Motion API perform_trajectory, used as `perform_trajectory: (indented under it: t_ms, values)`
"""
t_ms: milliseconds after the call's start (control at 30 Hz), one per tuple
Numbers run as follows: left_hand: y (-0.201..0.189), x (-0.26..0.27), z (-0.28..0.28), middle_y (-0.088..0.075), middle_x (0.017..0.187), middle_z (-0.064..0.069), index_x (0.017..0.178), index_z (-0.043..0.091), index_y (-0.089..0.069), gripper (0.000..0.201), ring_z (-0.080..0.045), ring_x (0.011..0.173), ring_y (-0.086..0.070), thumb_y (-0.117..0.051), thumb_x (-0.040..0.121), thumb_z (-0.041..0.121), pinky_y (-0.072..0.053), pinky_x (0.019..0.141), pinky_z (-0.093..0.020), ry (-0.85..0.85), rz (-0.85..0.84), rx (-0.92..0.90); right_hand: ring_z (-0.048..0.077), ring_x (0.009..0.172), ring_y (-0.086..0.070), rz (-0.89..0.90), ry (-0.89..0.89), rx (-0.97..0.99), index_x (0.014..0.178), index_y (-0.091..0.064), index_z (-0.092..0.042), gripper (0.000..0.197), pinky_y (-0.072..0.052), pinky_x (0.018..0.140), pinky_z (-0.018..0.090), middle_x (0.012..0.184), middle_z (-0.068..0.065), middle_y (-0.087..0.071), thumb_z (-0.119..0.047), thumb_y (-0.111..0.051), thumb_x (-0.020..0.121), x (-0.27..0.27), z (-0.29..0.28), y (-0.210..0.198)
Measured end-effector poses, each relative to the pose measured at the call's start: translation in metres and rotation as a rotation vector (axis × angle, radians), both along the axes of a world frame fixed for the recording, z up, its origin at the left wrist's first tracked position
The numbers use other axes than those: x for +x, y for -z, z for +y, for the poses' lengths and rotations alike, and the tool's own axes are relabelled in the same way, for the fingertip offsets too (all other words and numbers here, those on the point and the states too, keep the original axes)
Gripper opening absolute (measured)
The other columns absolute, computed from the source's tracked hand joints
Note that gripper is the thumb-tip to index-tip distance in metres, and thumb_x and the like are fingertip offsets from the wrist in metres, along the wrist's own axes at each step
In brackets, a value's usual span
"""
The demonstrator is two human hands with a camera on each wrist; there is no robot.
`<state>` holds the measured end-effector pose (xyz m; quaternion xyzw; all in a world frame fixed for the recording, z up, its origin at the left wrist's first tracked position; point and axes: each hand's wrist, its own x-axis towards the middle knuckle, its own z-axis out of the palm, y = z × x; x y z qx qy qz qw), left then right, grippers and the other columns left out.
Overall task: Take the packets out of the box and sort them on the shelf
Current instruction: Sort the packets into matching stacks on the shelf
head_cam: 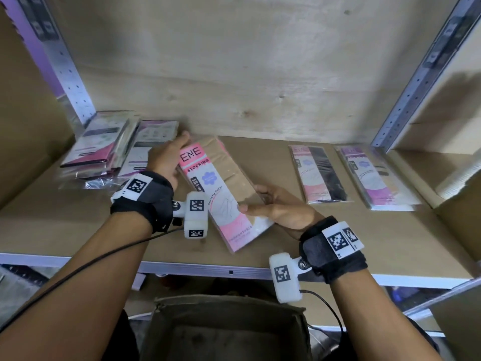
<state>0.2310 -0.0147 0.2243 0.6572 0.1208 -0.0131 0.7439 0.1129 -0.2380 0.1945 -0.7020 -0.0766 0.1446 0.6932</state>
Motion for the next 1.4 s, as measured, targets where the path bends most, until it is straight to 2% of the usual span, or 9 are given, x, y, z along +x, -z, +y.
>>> perform_trajectory:
  t_ms: [167, 300, 433, 633, 733, 833, 1133, 1267, 1400]
  values:
    - [0.004, 0.007, 0.014, -0.071, 0.062, 0.007, 0.092, 0.021, -0.074, 0.018, -0.001, 0.039, -0.056, -0.071, 0.087, 0.038, -0.042, 0.041, -0.017, -0.034, -0.012, 0.083, 0.039, 0.085, -0.060, -0.007, 0.064, 0.001, 0.109, -0.068, -0.007, 0.033, -0.053, 0.053, 0.032, 0.097, 0.027, -0.069, -0.016, -0.077, 0.078, -0.003, -0.022, -0.006]
    - [0.004, 0.007, 0.015, -0.079, 0.083, 0.006, 0.084, 0.021, -0.078, 0.022, -0.010, 0.073, -0.073, -0.075, 0.081, 0.043, -0.054, 0.074, -0.028, 0.095, -0.058, 0.188, 0.033, 0.091, -0.066, -0.044, 0.032, -0.033, 0.104, -0.073, -0.018, 0.021, -0.053, 0.072, 0.043, 0.104, 0.020, -0.073, -0.011, -0.075, 0.084, -0.006, -0.039, -0.006]
    - [0.003, 0.002, 0.017, -0.064, 0.051, 0.006, 0.067, 0.019, -0.070, 0.041, -0.006, 0.039, -0.055, -0.068, 0.085, 0.056, -0.035, 0.036, -0.011, 0.216, -0.196, 0.367, 0.018, 0.098, -0.071, -0.039, -0.010, -0.048, 0.106, -0.074, -0.020, 0.025, -0.056, 0.084, 0.031, 0.109, 0.006, -0.075, -0.014, -0.076, 0.082, -0.010, -0.052, -0.006]
    - [0.007, -0.002, 0.016, -0.051, 0.057, -0.008, 0.069, 0.016, -0.058, 0.053, -0.011, 0.040, -0.048, -0.053, 0.091, 0.063, -0.035, 0.042, -0.016, 0.332, -0.194, 0.544, 0.013, 0.105, -0.069, -0.066, 0.007, -0.045, 0.114, -0.071, -0.021, 0.029, -0.051, 0.084, 0.018, 0.114, 0.001, -0.074, -0.019, -0.073, 0.085, -0.020, -0.068, -0.012]
    - [0.003, -0.007, 0.009, -0.056, 0.085, -0.017, 0.098, 0.008, -0.064, 0.055, -0.025, 0.065, -0.053, -0.059, 0.088, 0.062, -0.042, 0.058, -0.024, 0.399, -0.118, 0.359, 0.014, 0.106, -0.069, -0.090, 0.008, -0.032, 0.119, -0.069, -0.019, 0.030, -0.050, 0.084, 0.017, 0.116, 0.003, -0.073, -0.012, -0.068, 0.090, -0.025, -0.073, -0.012]
    - [0.000, -0.011, 0.006, -0.050, 0.069, -0.010, 0.072, 0.016, -0.060, 0.050, -0.020, 0.052, -0.044, -0.068, 0.078, 0.066, -0.033, 0.046, -0.022, 0.428, -0.076, 0.215, 0.016, 0.106, -0.068, -0.104, 0.026, -0.032, 0.124, -0.065, -0.011, 0.033, -0.051, 0.084, 0.020, 0.118, 0.007, -0.072, -0.010, -0.066, 0.091, -0.029, -0.076, -0.013]
    - [0.016, -0.008, -0.007, -0.055, 0.057, -0.004, 0.058, 0.021, -0.061, 0.052, -0.016, 0.048, -0.045, -0.067, 0.075, 0.069, -0.036, 0.054, -0.028, 0.368, 0.005, 0.050, 0.016, 0.103, -0.067, -0.092, 0.079, -0.084, 0.126, -0.059, -0.001, 0.031, -0.051, 0.084, 0.022, 0.112, 0.008, -0.071, -0.005, -0.057, 0.096, -0.047, -0.089, -0.020]
    - [0.020, -0.004, -0.013, -0.070, 0.068, 0.000, 0.089, 0.014, -0.071, 0.053, -0.004, 0.046, -0.057, -0.043, 0.099, 0.058, -0.043, 0.041, -0.014, 0.249, 0.051, -0.101, 0.031, 0.096, -0.063, 0.002, 0.247, 0.026, 0.124, -0.059, 0.001, 0.031, -0.052, 0.079, 0.036, 0.104, 0.020, -0.066, -0.010, -0.058, 0.095, -0.051, -0.099, -0.019]
    - [0.019, -0.020, -0.030, -0.078, 0.084, -0.009, 0.102, 0.009, -0.071, 0.057, -0.013, 0.061, -0.072, -0.045, 0.097, 0.059, -0.057, 0.053, -0.019, 0.438, 0.152, -0.021, 0.034, 0.082, -0.057, 0.075, 0.361, 0.133, 0.120, -0.054, 0.006, 0.029, -0.055, 0.058, 0.029, 0.095, 0.022, -0.062, -0.007, -0.059, 0.095, -0.052, -0.095, -0.019]
